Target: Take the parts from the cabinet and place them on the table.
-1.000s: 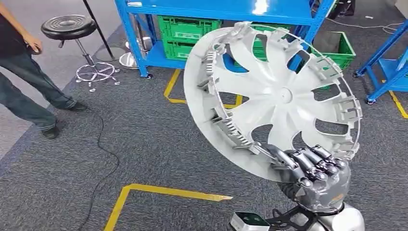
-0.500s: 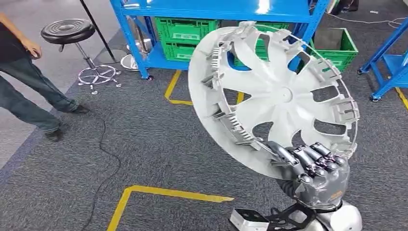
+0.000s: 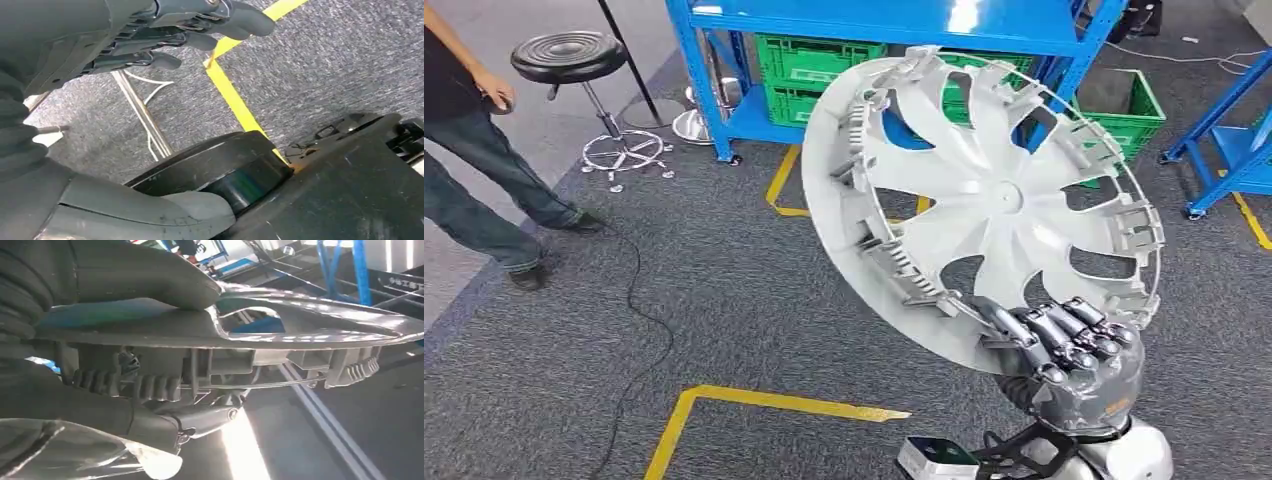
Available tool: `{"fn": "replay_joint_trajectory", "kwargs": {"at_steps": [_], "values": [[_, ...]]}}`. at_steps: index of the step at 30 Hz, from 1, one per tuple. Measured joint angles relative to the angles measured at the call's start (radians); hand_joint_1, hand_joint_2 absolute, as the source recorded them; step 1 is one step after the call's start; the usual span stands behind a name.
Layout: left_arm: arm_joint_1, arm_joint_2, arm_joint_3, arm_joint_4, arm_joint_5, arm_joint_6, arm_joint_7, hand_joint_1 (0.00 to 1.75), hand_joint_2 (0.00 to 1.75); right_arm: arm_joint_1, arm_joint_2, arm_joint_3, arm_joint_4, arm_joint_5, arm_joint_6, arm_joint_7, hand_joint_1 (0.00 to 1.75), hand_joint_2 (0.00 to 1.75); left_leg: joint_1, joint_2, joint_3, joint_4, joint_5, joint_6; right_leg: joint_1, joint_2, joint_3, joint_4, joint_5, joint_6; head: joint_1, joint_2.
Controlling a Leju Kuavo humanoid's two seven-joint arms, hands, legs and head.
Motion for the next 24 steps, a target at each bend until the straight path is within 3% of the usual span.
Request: {"fn": "replay_joint_trajectory", "kwargs": {"at_steps": [1, 2, 3, 6, 7, 8, 10, 12, 13, 16, 17, 18, 19, 21, 22, 24], "values": [[0.0, 0.0, 0.0, 0.0, 0.0, 0.0, 0.0, 0.0, 1.75, 0.0, 0.0, 0.0, 0.0, 0.0, 0.0, 0.0, 1.75, 1.75, -0.003, 0.0, 0.0, 0.0, -0.001, 0.002, 0.0, 0.0, -0.039, 0.075, -0.022, 0.0, 0.001, 0.0], [0.001, 0.0, 0.0, 0.0, 0.0, 0.0, 0.0, 0.0, 1.75, 0.001, 0.0, 0.0, 0.002, 0.0, 0.0, 0.0, 1.75, 1.75, -0.004, 0.0, 0.002, 0.0, -0.002, 0.004, 0.001, 0.0, -0.061, 0.112, -0.019, -0.002, 0.0, 0.0], [0.002, 0.0, 0.0, 0.0, 0.0, 0.0, 0.0, 0.0, 1.75, 0.001, 0.0, 0.0, 0.005, 0.0, 0.0, 0.0, 1.75, 1.75, -0.006, -0.001, 0.005, 0.001, -0.004, 0.006, 0.003, 0.0, -0.054, 0.088, 0.01, -0.006, 0.001, 0.0], [0.003, -0.003, 0.0, 0.0, 0.0, 0.0, 0.0, 0.0, 1.75, 0.001, 0.0, 0.0, 0.005, 0.0, 0.0, 0.0, 1.75, 1.75, -0.01, -0.005, 0.021, 0.001, -0.014, 0.005, 0.012, 0.001, 0.062, -0.166, 0.149, -0.027, 0.001, 0.0], [0.005, -0.005, 0.0, 0.0, 0.0, 0.0, 0.0, 0.0, 1.75, 0.0, 0.0, 0.0, 0.006, 0.0, 0.0, 0.0, 1.75, 1.75, -0.011, -0.004, 0.016, 0.001, -0.017, 0.002, 0.016, 0.0, 0.079, -0.184, 0.132, -0.034, -0.002, 0.0], [0.005, -0.003, 0.0, 0.0, 0.0, 0.0, 0.0, 0.0, 1.75, -0.001, 0.0, 0.0, 0.006, 0.0, 0.0, 0.0, 1.75, 1.75, -0.014, -0.005, 0.011, 0.009, -0.018, -0.003, 0.017, 0.001, 0.092, -0.214, 0.129, -0.034, -0.002, 0.0], [0.004, -0.003, 0.001, 0.0, 0.0, 0.001, 0.0, 0.0, 1.75, 0.0, 0.0, 0.001, 0.006, 0.0, 0.0, 0.0, 1.75, 1.75, -0.01, -0.003, 0.008, 0.005, -0.015, -0.012, 0.02, 0.005, 0.086, -0.207, 0.126, -0.037, -0.001, 0.0], [0.002, 0.0, 0.001, 0.0, 0.0, 0.002, -0.001, 0.0, 1.75, 0.001, 0.001, 0.002, 0.006, 0.0, 0.0, 0.0, 1.75, 1.75, -0.013, -0.003, 0.011, 0.011, -0.028, -0.023, 0.008, 0.0, 0.097, -0.222, 0.13, -0.042, -0.001, 0.0], [0.003, -0.002, 0.001, 0.0, 0.0, 0.002, -0.001, 0.0, 1.75, 0.001, 0.001, 0.002, 0.006, -0.002, 0.0, 0.002, 1.75, 1.75, -0.013, -0.001, 0.002, 0.039, -0.045, -0.034, 0.006, 0.0, 0.103, -0.226, 0.129, -0.045, -0.008, 0.0], [-0.003, 0.005, 0.003, -0.001, 0.002, 0.003, -0.006, 0.0, 1.75, 0.0, 0.003, 0.002, 0.007, -0.002, 0.0, 0.0, 1.75, 1.75, -0.004, -0.001, -0.107, 0.274, -0.151, -0.052, 0.006, -0.005, 0.108, -0.225, 0.123, -0.051, -0.01, 0.0], [-0.007, 0.007, 0.004, -0.001, 0.002, 0.003, -0.008, 0.0, 1.75, 0.001, 0.003, 0.002, 0.007, -0.002, 0.0, 0.0, 1.75, 1.75, -0.003, -0.001, -0.127, 0.319, -0.158, -0.055, 0.006, -0.006, 0.109, -0.225, 0.122, -0.052, -0.011, 0.0], [-0.009, 0.007, 0.004, -0.001, 0.002, 0.003, -0.008, 0.0, 1.75, 0.001, 0.003, 0.002, 0.008, -0.002, 0.0, 0.0, 1.75, 1.75, -0.002, -0.001, -0.126, 0.319, -0.141, -0.056, 0.006, -0.005, 0.113, -0.225, 0.12, -0.051, -0.01, 0.0], [-0.009, 0.007, 0.004, -0.001, 0.002, 0.003, -0.008, 0.0, 1.75, 0.001, 0.003, 0.002, 0.01, -0.002, 0.0, 0.0, 1.75, 1.75, 0.0, -0.001, -0.106, 0.273, -0.1, -0.056, 0.006, -0.003, 0.117, -0.225, 0.118, -0.051, -0.01, 0.0], [-0.005, 0.006, 0.004, -0.001, 0.001, 0.003, -0.008, 0.0, 1.75, 0.001, 0.003, 0.002, 0.01, -0.002, 0.0, 0.0, 1.75, 1.75, 0.004, 0.0, -0.037, 0.107, 0.002, -0.054, 0.006, 0.0, 0.126, -0.224, 0.113, -0.047, -0.01, 0.0], [-0.001, 0.005, 0.003, 0.0, 0.001, 0.003, -0.006, 0.0, 1.75, 0.001, 0.003, 0.002, 0.01, -0.002, 0.0, 0.0, 1.75, 1.75, 0.005, 0.001, -0.015, 0.05, 0.018, -0.053, 0.007, 0.001, 0.121, -0.225, 0.111, -0.043, -0.01, 0.0], [0.003, 0.004, 0.003, 0.0, 0.001, 0.003, -0.006, 0.0, 1.75, 0.0, 0.003, 0.002, 0.01, -0.003, 0.0, 0.0, 1.75, 1.75, -0.001, 0.0, -0.003, 0.011, -0.006, -0.035, 0.013, 0.004, 0.111, -0.218, 0.113, -0.032, -0.01, 0.0]]}}
